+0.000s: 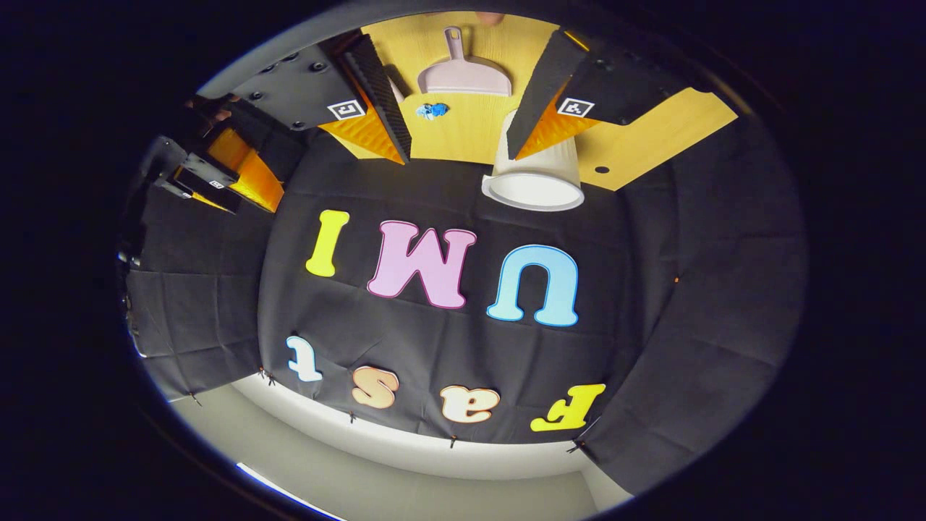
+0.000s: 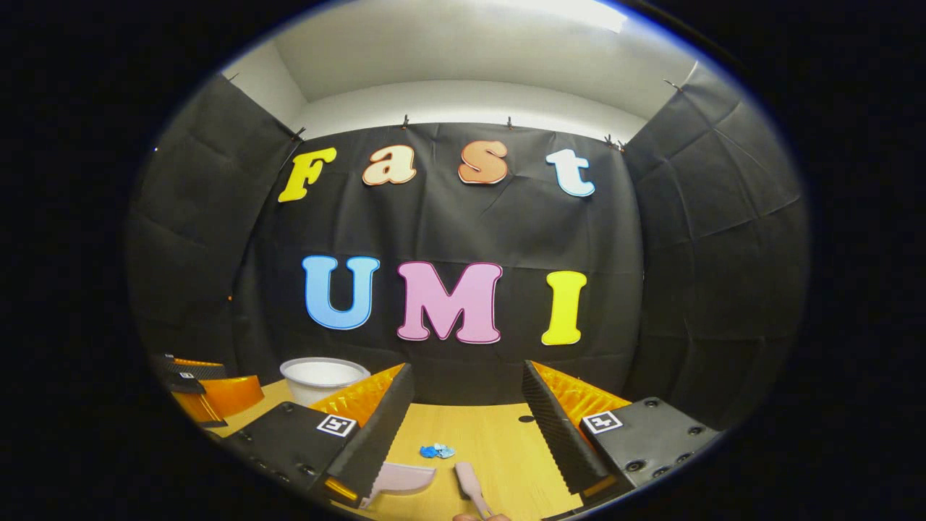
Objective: Pick up the small broom and dustpan from the desktop, sweep the trash into the dustpan with the broom, and then empty the trash into the garbage bin.
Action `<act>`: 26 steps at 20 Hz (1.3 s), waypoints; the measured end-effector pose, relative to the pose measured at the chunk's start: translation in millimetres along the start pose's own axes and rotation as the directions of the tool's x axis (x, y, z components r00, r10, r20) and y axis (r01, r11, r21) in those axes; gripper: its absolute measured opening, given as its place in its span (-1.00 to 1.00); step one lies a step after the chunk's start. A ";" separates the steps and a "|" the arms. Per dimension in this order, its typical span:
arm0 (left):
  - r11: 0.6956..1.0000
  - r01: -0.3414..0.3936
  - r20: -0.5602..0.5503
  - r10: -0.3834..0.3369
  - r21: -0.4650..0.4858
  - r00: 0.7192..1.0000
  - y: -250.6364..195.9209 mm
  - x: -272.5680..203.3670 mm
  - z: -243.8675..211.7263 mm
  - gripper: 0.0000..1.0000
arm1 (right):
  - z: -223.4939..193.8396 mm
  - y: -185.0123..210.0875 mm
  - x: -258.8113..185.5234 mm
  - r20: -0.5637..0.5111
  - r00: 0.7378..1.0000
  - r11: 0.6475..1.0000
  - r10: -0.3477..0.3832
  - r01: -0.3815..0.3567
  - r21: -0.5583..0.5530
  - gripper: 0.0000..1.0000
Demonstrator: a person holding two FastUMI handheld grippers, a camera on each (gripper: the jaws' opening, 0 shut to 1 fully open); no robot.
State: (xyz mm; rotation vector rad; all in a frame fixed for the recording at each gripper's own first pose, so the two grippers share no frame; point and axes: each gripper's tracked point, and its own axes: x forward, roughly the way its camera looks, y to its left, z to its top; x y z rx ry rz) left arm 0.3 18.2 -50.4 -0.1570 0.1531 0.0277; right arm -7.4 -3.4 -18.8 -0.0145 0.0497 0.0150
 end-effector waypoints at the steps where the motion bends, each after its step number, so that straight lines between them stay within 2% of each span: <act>1: 1.000 0.004 -0.005 -0.003 0.013 1.000 1.1 1.2 -0.8 0.56 | -1.0 8.5 -1.6 -0.007 0.999 0.999 0.033 -0.033 0.015 0.83; 2: 1.000 0.010 -0.008 -0.009 0.029 1.000 1.5 2.2 0.6 0.55 | -1.2 11.8 -1.5 -0.011 0.999 0.999 0.041 -0.041 0.023 0.94; 5: 0.997 0.034 0.015 -0.036 0.070 0.999 -1.3 2.3 8.5 0.58 | 2.2 3.4 1.7 -0.002 1.000 1.000 0.007 -0.007 -0.011 0.94; 6: 0.996 0.047 0.022 -0.049 0.077 0.999 -4.1 2.0 11.3 0.57 | 0.3 3.9 2.5 -0.010 1.000 1.000 0.002 -0.002 -0.023 0.82; 7: 0.995 0.049 0.024 -0.051 0.082 0.998 -5.1 3.9 10.9 0.58 | -3.0 6.0 2.9 -0.023 1.000 1.000 0.007 -0.008 -0.029 0.94; 10: 0.994 0.059 0.001 -0.059 0.087 0.998 -10.2 13.4 4.2 0.58 | -4.4 8.1 6.1 -0.020 1.000 0.999 0.020 -0.021 -0.049 0.94; 12: 0.995 0.061 -0.038 -0.058 0.079 0.998 -12.0 26.5 -2.7 0.57 | -16.2 8.7 16.8 -0.041 0.999 0.997 0.036 -0.039 -0.061 0.94; 14: 0.994 0.098 -0.076 -0.094 0.050 0.993 -21.1 39.2 -8.2 0.58 | -30.0 7.7 29.9 -0.078 0.995 0.995 0.056 -0.062 -0.073 0.94; 15: 0.993 0.111 -0.089 -0.107 0.043 0.990 -23.9 45.2 -11.3 0.58 | -33.7 4.5 36.9 -0.084 0.995 0.995 0.058 -0.065 -0.075 0.84; 16: 0.992 0.117 -0.119 -0.112 0.042 0.987 -25.6 53.3 -19.1 0.57 | -37.2 2.5 43.4 -0.092 0.994 0.995 0.060 -0.067 -0.073 0.99; 18: 0.993 0.105 -0.197 -0.094 0.045 0.976 -24.1 69.9 -45.6 0.58 | -52.3 -1.6 58.1 -0.117 0.990 0.994 0.077 -0.085 -0.063 0.93; 19: 0.994 0.104 -0.244 -0.091 0.043 0.966 -25.5 75.3 -62.4 0.58 | -59.9 -4.8 66.4 -0.129 0.988 0.994 0.084 -0.093 -0.063 0.99; 23: 0.996 0.089 -0.435 -0.071 0.020 0.898 -29.7 83.5 -132.7 0.58 | -107.7 -17.8 83.9 -0.233 0.965 0.989 0.124 -0.139 -0.051 0.94; 24: 0.997 0.071 -0.503 -0.050 0.023 0.863 -28.2 84.3 -153.4 0.58 | -118.9 -21.9 86.8 -0.256 0.958 0.987 0.133 -0.150 -0.050 1.00; 25: 0.998 0.055 -0.588 -0.031 0.023 0.808 -29.1 81.4 -176.0 0.58 | -131.1 -26.4 90.0 -0.280 0.950 0.986 0.139 -0.159 -0.050 0.99; 26: 0.999 0.041 -0.634 -0.012 0.032 0.773 -29.5 82.2 -194.1 0.65 | -141.4 -29.4 93.7 -0.299 0.943 0.984 0.149 -0.170 -0.045 1.00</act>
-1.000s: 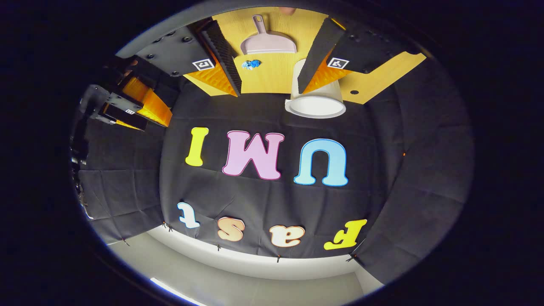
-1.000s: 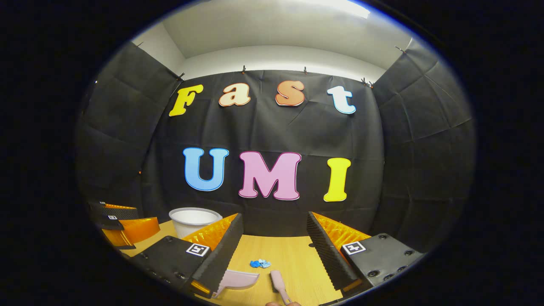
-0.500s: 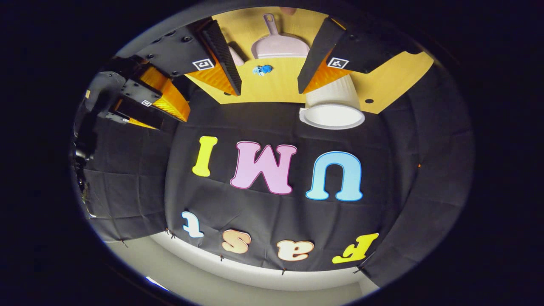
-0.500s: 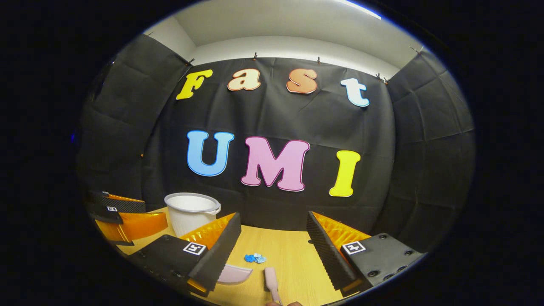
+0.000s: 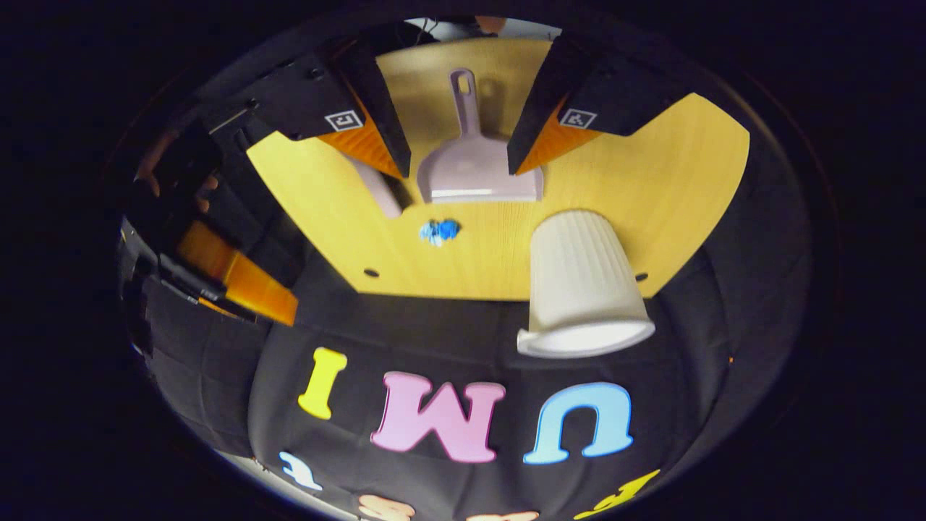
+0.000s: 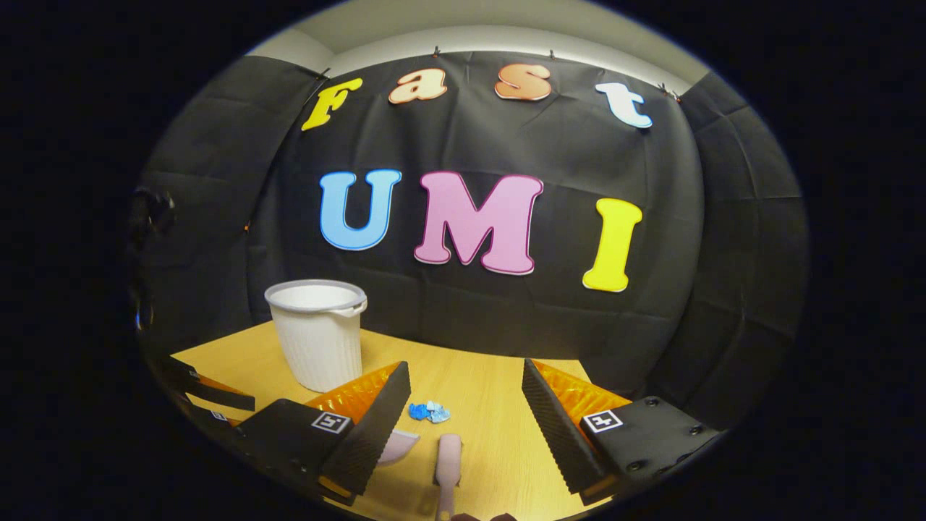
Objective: Pick up the small broom and dustpan from the desktop, sweep the trash into the dustpan with the broom, and then empty the trash into the garbage bin.
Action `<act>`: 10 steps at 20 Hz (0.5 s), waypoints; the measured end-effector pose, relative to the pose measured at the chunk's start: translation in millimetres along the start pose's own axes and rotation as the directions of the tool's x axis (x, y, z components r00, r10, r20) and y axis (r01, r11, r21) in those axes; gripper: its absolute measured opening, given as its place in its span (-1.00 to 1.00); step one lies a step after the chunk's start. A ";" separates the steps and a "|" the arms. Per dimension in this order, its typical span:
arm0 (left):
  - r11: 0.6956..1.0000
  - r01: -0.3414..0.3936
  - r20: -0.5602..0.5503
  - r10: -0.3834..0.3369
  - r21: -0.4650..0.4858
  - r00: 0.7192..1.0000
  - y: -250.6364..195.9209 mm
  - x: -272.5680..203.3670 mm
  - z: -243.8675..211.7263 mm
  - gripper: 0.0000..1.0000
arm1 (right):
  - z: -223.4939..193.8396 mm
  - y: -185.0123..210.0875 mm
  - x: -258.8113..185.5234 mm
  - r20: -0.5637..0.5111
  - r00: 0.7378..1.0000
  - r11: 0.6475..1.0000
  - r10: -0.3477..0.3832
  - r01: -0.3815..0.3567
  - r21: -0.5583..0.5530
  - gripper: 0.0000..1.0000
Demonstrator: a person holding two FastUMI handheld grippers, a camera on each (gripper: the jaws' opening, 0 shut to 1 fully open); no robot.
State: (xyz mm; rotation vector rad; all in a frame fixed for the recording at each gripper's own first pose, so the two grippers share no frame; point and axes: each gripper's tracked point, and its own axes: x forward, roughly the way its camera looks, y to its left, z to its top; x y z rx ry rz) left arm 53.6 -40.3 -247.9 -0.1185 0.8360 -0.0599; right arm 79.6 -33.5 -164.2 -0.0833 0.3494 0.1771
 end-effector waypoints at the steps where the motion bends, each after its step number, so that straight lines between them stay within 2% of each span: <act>1: 1.000 -0.020 -0.040 0.020 -0.006 0.999 2.5 9.6 -16.7 0.63 | -8.7 -0.9 6.4 -0.018 1.000 1.000 0.016 -0.016 0.009 0.93; 2: 0.999 -0.034 -0.082 0.032 -0.020 0.996 4.0 19.0 -27.2 0.63 | -18.3 0.7 12.5 -0.047 0.998 0.999 0.044 -0.042 0.027 1.00; 5: 0.995 -0.086 -0.200 0.074 -0.056 0.977 4.2 49.3 -50.1 0.63 | -49.4 1.2 24.8 -0.130 0.986 0.994 0.103 -0.097 0.055 1.00; 10: 0.993 -0.113 -0.389 0.086 -0.045 0.917 6.8 82.9 -71.0 0.63 | -93.5 -7.4 35.8 -0.238 0.959 0.988 0.151 -0.136 0.079 1.00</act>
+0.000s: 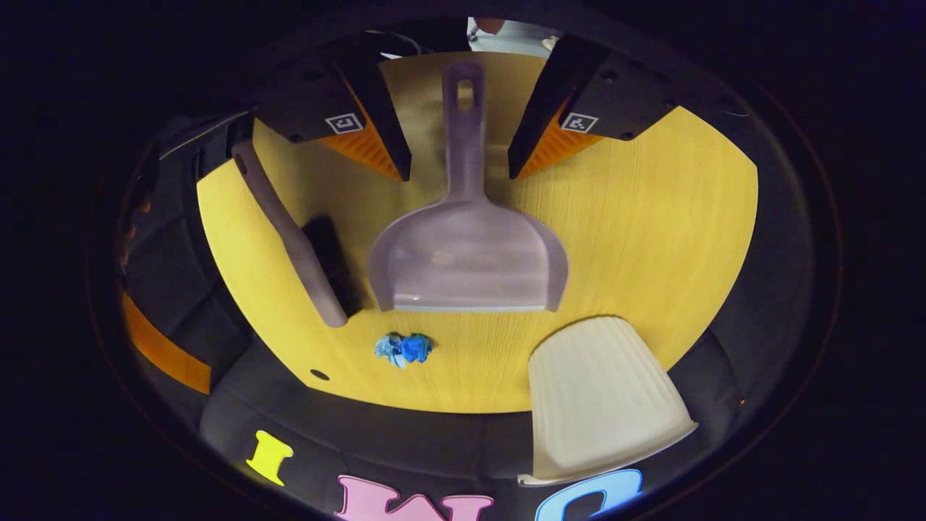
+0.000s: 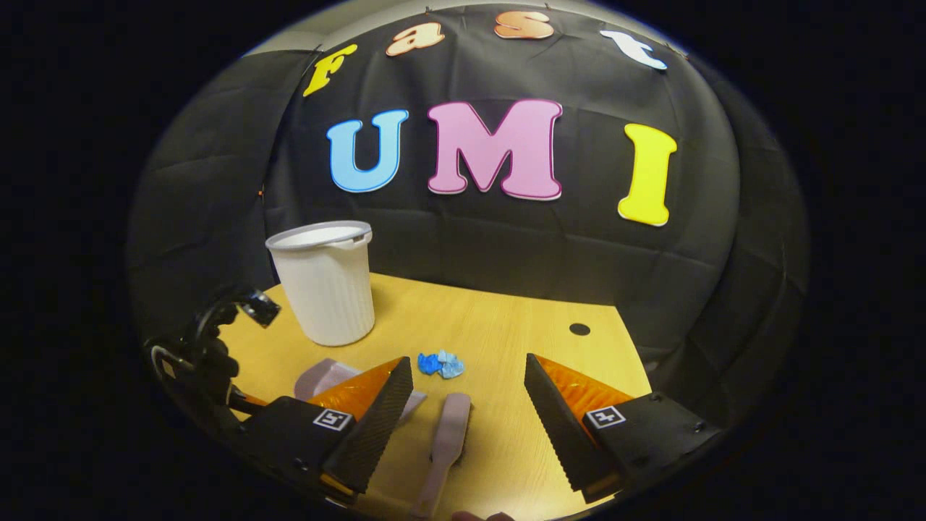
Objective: Pick up the small broom and dustpan from the desktop, sweep the trash into the dustpan with the broom, and then empty the trash into the garbage bin.
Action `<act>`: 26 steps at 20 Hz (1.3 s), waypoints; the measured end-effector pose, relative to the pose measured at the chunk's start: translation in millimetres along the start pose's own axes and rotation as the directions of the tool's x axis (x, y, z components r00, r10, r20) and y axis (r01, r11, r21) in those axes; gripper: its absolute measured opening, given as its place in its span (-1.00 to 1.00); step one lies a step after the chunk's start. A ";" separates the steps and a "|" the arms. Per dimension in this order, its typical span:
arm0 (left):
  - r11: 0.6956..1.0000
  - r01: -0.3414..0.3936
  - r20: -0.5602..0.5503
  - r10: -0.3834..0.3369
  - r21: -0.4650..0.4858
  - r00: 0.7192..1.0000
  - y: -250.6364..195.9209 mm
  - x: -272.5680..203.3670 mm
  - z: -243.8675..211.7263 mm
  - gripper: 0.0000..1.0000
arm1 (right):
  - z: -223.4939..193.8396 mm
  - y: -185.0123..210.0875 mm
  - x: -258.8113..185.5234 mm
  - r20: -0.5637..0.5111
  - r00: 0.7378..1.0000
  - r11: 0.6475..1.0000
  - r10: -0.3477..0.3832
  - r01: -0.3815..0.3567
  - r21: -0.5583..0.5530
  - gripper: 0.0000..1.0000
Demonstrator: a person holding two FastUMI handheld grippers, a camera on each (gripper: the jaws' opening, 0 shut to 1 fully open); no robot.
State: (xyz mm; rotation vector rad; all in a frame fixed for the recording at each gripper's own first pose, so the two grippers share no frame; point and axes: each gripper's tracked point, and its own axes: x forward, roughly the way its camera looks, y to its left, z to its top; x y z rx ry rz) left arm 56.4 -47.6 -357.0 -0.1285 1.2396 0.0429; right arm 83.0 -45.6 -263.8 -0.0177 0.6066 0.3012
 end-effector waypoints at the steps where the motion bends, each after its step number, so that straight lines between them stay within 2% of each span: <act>1: 1.000 -0.005 -0.028 0.004 -0.017 1.000 0.3 3.8 3.5 0.63 | -7.8 -1.1 0.9 -0.026 1.000 1.000 0.010 -0.010 0.013 1.00; 3: 0.999 0.008 -0.072 -0.012 -0.047 0.997 -1.1 12.1 9.6 0.63 | -20.9 0.1 4.5 -0.071 0.997 0.999 0.034 -0.031 0.044 1.00; 4: 0.998 0.018 -0.117 -0.025 -0.064 0.993 -3.5 16.3 10.0 0.60 | -31.5 9.5 5.6 -0.116 0.990 0.995 0.082 -0.074 0.068 1.00; 6: 0.995 0.033 -0.193 -0.051 -0.093 0.980 -7.5 30.9 10.5 0.49 | -47.6 14.5 9.9 -0.177 0.978 0.992 0.110 -0.096 0.085 1.00; 9: 0.997 -0.017 -0.265 -0.005 -0.079 0.964 0.5 36.0 9.7 0.33 | -59.3 13.4 12.1 -0.235 0.965 0.991 0.115 -0.095 0.097 0.99; 10: 0.998 -0.019 -0.271 0.001 -0.063 0.963 1.8 38.2 10.8 0.10 | -64.4 12.0 12.0 -0.256 0.960 0.991 0.110 -0.086 0.105 0.99; 11: 0.999 -0.021 -0.288 0.007 -0.045 0.958 1.8 39.6 12.8 0.00 | -70.5 10.0 12.9 -0.275 0.956 0.991 0.102 -0.072 0.117 0.99; 12: 0.999 -0.023 -0.302 0.015 -0.023 0.953 1.8 42.2 13.3 -0.23 | -74.2 9.3 13.6 -0.289 0.952 0.990 0.096 -0.060 0.130 1.00; 14: 1.000 -0.014 -0.319 0.017 0.011 0.948 3.7 36.5 13.1 -0.38 | -84.8 11.2 14.7 -0.328 0.941 0.988 0.086 -0.038 0.149 0.97; 15: 1.000 -0.006 -0.323 0.010 0.015 0.946 3.8 36.9 12.3 -0.36 | -92.6 12.4 11.5 -0.361 0.929 0.989 0.076 -0.024 0.146 0.96; 18: 0.999 0.044 -0.320 -0.033 0.028 0.947 4.8 37.4 13.7 -0.42 | -115.5 20.0 6.1 -0.485 0.874 0.992 0.038 0.025 0.124 0.97; 21: 0.996 0.075 -0.305 -0.054 0.056 0.951 16.6 35.5 11.5 -0.40 | -128.3 29.8 7.8 -0.551 0.835 0.996 0.008 0.042 0.078 0.96; 23: 0.993 0.093 -0.289 -0.068 0.074 0.955 24.1 33.9 9.0 -0.42 | -146.6 33.5 3.5 -0.628 0.778 0.997 0.003 0.042 0.057 0.97; 26: 0.985 0.138 -0.261 -0.108 0.099 0.959 29.2 33.2 6.8 -0.40 | -165.9 24.7 2.9 -0.708 0.702 0.995 -0.074 0.099 -0.006 0.99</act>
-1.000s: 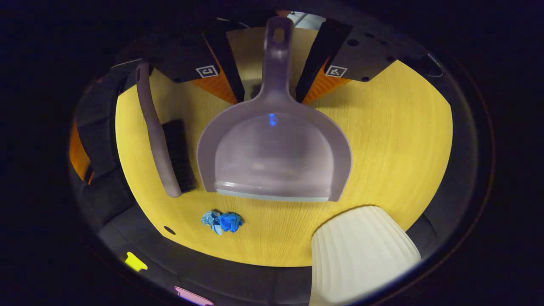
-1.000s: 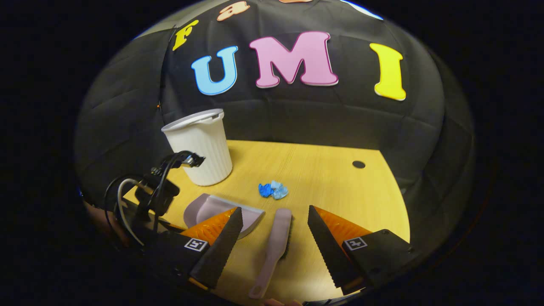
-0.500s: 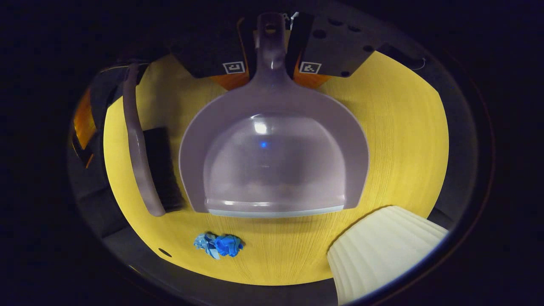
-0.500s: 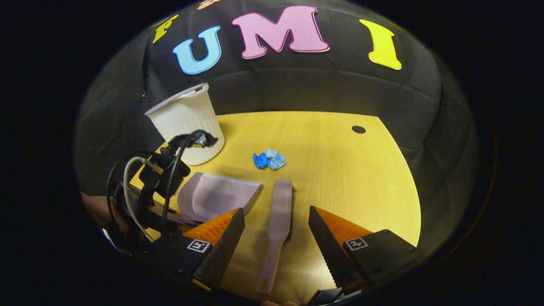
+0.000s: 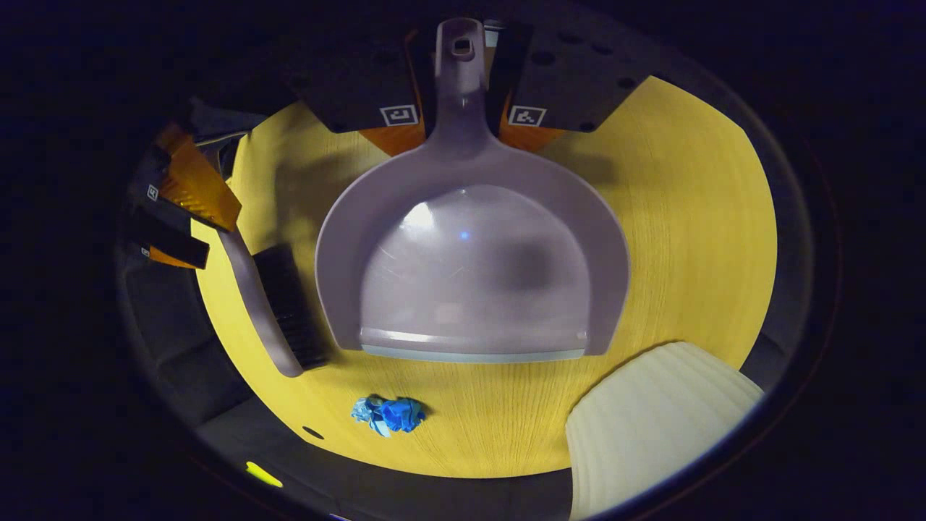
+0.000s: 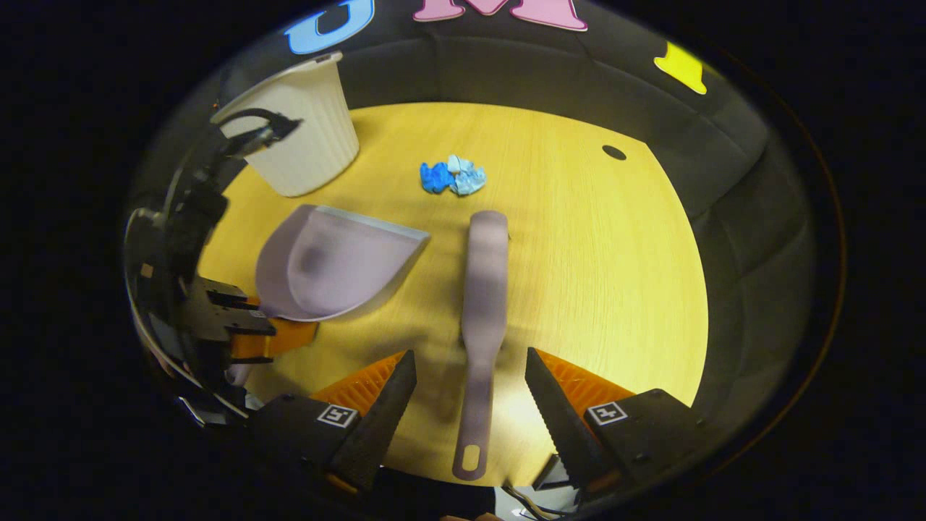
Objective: Pick up the small broom and dustpan from the desktop, sweep the trash into the dustpan with the broom, and then empty the trash into the garbage bin.
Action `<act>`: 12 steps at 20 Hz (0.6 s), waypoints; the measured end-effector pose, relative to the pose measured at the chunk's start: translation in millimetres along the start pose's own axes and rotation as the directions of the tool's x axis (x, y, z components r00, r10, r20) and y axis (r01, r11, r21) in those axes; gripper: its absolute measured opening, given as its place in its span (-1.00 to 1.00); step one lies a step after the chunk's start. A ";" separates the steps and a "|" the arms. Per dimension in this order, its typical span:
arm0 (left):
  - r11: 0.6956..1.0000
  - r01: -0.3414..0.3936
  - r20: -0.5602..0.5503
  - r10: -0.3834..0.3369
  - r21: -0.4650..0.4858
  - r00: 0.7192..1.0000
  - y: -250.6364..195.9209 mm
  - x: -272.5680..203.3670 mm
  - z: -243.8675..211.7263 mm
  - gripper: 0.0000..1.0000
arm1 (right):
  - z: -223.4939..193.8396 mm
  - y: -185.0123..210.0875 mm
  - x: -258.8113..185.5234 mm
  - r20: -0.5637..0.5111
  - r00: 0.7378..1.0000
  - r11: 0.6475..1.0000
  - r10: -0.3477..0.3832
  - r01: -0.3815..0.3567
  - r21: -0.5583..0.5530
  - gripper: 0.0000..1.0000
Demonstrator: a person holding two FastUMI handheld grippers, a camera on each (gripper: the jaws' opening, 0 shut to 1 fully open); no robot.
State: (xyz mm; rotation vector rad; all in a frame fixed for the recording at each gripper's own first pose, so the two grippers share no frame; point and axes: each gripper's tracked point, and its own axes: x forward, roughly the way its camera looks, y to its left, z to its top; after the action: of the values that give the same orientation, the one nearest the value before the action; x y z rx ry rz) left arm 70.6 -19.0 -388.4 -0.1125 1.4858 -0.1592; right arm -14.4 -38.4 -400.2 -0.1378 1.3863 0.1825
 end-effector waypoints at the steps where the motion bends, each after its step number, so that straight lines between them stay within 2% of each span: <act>1: 1.000 0.016 0.001 -0.016 0.001 1.000 0.0 0.4 -1.9 -0.40 | -6.7 -3.3 3.5 -0.053 0.998 1.000 -0.019 0.019 0.001 0.80; 2: 1.000 0.028 0.011 -0.028 0.005 1.000 0.1 0.0 -0.4 -0.42 | -14.1 -3.2 5.6 -0.106 0.994 1.000 -0.024 0.026 0.015 0.98; 3: 0.999 0.038 0.013 -0.038 0.007 0.999 0.5 -0.2 -1.6 -0.42 | -20.0 -4.2 7.7 -0.155 0.987 0.999 -0.029 0.033 0.025 0.82; 4: 0.999 0.047 0.018 -0.048 0.009 0.999 0.0 0.0 -1.0 -0.42 | -22.8 -5.5 7.2 -0.189 0.981 0.999 -0.040 0.044 0.017 0.96; 5: 0.998 0.055 0.024 -0.055 0.011 0.998 0.5 -0.1 -0.9 -0.40 | -20.8 -11.0 9.3 -0.195 0.979 0.998 -0.055 0.056 -0.001 0.92; 6: 0.998 0.063 0.026 -0.063 0.016 0.998 0.4 -0.5 -1.4 -0.42 | -21.2 -16.2 10.3 -0.198 0.977 0.997 -0.078 0.073 -0.028 0.70; 7: 0.997 0.071 0.030 -0.071 0.021 0.997 1.5 1.3 -0.9 -0.42 | -24.9 -19.8 14.6 -0.224 0.971 0.996 -0.084 0.077 -0.039 0.77; 9: 0.996 0.083 0.032 -0.084 0.027 0.996 2.0 1.3 -0.1 -0.40 | -32.2 -14.6 14.2 -0.289 0.955 0.998 -0.063 0.063 -0.010 0.47; 11: 0.995 0.093 0.030 -0.094 0.035 0.995 3.2 -1.1 0.2 -0.44 | -25.0 -5.4 24.9 -0.294 0.956 0.999 -0.022 0.031 0.026 0.17; 12: 0.995 0.095 0.028 -0.096 0.040 0.995 3.3 -1.8 0.4 -0.40 | -26.0 -3.8 28.9 -0.298 0.955 0.999 -0.016 0.026 0.031 -0.10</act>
State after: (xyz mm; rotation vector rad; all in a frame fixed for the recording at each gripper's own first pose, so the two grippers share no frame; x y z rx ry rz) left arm 71.0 -15.4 -387.2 -0.1543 1.4479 -0.2621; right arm -33.7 -46.1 -433.3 -0.1560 1.6869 0.1232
